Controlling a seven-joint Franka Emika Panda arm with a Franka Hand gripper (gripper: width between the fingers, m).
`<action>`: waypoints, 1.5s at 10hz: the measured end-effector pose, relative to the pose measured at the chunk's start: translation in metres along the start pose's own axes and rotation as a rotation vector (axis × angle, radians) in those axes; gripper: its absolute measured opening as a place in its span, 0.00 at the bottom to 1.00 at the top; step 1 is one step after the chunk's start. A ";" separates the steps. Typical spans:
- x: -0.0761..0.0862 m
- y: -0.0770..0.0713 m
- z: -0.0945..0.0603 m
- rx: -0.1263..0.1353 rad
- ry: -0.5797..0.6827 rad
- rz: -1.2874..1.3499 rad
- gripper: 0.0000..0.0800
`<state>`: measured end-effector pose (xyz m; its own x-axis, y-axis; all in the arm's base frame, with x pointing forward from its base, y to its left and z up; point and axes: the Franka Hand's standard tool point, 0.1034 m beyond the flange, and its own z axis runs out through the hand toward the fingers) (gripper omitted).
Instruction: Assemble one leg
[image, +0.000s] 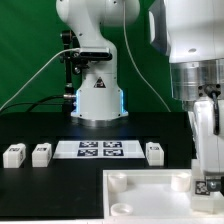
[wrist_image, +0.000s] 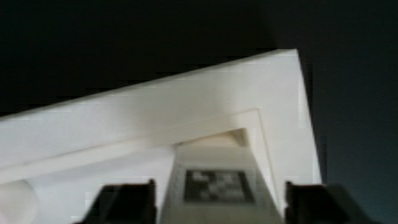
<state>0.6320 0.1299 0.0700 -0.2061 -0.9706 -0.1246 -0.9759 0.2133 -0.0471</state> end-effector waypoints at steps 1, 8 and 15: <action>0.002 -0.001 -0.001 0.000 0.000 -0.099 0.65; 0.014 -0.003 -0.002 -0.003 -0.002 -1.146 0.81; 0.017 0.003 0.004 -0.004 0.002 -1.203 0.48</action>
Offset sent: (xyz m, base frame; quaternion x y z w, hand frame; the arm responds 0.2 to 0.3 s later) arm -0.0085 -0.0017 0.0103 -0.0305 -0.0201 -0.3698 0.9284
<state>0.6261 0.1148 0.0637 0.8368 -0.5475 -0.0016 -0.5431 -0.8296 -0.1295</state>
